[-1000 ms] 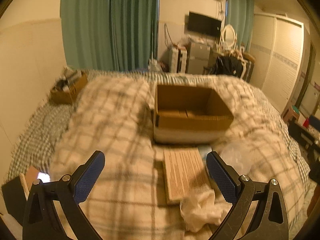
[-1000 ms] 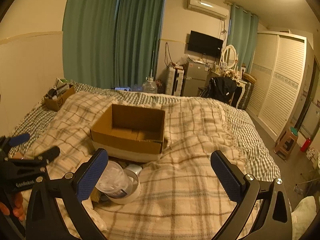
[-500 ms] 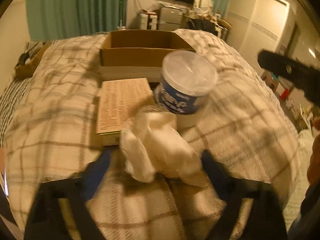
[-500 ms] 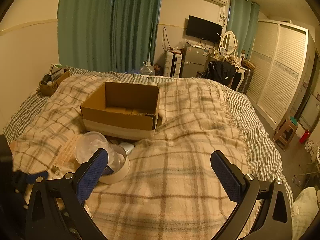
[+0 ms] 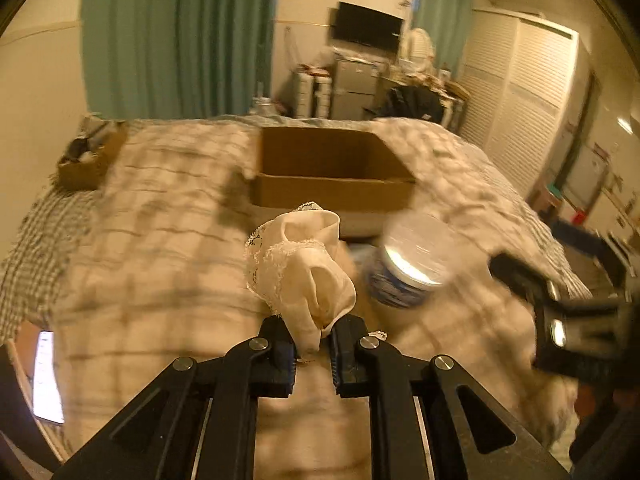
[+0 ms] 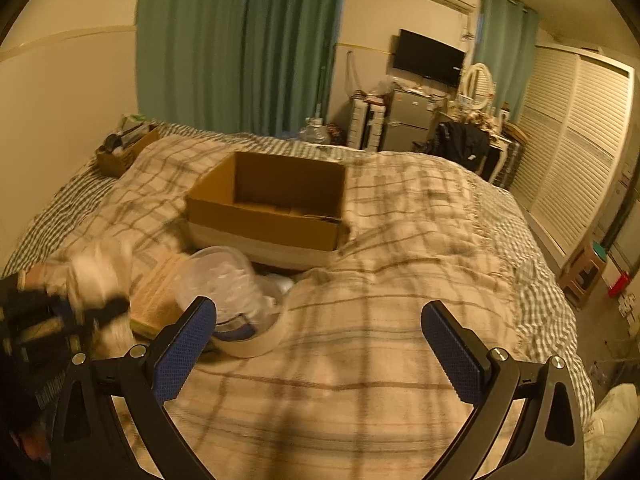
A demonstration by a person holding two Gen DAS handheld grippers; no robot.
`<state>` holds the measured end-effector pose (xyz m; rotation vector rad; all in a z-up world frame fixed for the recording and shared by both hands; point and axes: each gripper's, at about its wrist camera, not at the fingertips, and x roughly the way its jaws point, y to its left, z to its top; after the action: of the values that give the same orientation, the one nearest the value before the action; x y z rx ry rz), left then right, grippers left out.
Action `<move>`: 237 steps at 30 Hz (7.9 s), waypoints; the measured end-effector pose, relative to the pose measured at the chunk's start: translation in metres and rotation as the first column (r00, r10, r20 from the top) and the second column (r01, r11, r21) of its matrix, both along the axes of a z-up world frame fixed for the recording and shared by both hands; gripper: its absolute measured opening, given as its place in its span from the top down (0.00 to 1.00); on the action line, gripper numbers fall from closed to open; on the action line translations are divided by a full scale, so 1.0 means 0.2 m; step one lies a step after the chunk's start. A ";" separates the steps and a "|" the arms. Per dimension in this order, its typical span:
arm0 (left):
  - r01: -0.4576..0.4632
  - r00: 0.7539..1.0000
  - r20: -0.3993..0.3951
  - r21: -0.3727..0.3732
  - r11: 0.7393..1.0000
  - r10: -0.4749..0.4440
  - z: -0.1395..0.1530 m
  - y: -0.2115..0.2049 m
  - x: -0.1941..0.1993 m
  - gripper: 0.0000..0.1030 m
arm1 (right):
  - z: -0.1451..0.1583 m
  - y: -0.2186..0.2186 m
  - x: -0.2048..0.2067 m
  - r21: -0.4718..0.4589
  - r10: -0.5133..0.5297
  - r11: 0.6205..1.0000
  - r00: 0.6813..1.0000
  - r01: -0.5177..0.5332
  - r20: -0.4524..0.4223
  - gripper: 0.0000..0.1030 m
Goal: Organize objects
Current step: 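Grasp the crumpled white cloth with the left gripper while the right gripper grasps the water bottle, then carry the cloth and bottle over the cardboard box and release both, then grasp the clear plastic cup with the right gripper, then grasp the printed paper box with the left gripper, then lower the paper box into the box with the left gripper while the right drops the cup in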
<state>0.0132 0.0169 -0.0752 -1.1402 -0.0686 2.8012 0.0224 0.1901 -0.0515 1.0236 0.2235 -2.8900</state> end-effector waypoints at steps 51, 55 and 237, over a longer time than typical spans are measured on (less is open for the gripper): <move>0.086 0.995 -0.051 0.015 0.996 -0.085 0.44 -0.05 -0.79 0.87 | 0.66 -0.03 -0.78 -0.053 0.168 0.983 0.976 -0.177 -0.141 0.40; 0.133 0.990 -0.044 0.053 0.990 -0.131 0.38 -0.01 -1.01 0.87 | 0.62 0.00 -1.01 -0.076 0.161 0.983 0.982 -0.169 -0.098 0.40; 0.067 0.998 0.022 -0.016 0.998 -0.067 0.01 0.02 -1.17 0.06 | -0.02 0.11 -1.19 -0.124 0.150 0.983 0.979 -0.133 0.141 0.10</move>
<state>-0.2205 0.0219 -0.0725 -1.1533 -0.0089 2.7362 -0.2150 0.2119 -0.0559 1.1473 0.1163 -2.6510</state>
